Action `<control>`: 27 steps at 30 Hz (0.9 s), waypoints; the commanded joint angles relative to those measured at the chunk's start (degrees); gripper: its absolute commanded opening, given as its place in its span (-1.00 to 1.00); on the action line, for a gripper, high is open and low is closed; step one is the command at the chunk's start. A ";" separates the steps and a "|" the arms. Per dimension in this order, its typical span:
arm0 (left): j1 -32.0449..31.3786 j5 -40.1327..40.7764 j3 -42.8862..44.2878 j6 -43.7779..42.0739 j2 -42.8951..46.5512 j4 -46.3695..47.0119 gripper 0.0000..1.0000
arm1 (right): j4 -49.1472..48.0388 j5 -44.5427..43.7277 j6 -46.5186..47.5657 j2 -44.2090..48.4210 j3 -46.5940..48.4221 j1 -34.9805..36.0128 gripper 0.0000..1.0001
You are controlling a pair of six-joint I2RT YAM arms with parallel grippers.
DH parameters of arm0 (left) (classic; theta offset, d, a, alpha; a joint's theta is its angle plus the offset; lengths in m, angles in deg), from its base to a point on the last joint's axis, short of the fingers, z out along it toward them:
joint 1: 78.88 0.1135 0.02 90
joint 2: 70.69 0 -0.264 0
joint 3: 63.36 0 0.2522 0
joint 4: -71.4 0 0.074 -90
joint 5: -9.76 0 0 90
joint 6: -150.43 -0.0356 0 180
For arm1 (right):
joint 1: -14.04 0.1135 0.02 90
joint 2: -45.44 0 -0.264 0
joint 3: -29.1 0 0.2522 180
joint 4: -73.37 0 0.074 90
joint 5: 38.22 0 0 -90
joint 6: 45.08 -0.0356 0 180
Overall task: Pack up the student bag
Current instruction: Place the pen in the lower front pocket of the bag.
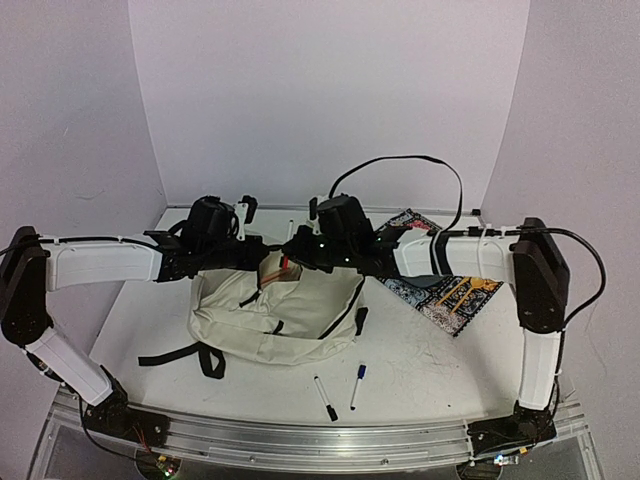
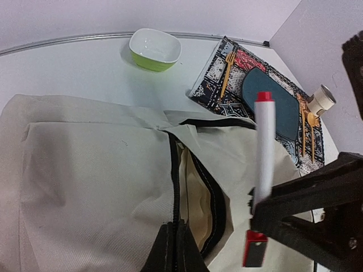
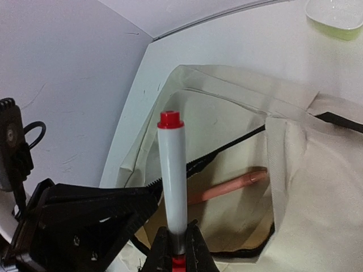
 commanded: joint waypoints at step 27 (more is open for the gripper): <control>0.08 2.51 3.96 1.01 2.11 3.98 -1.00 | -2.83 15.19 -5.16 -13.72 10.76 0.39 -0.92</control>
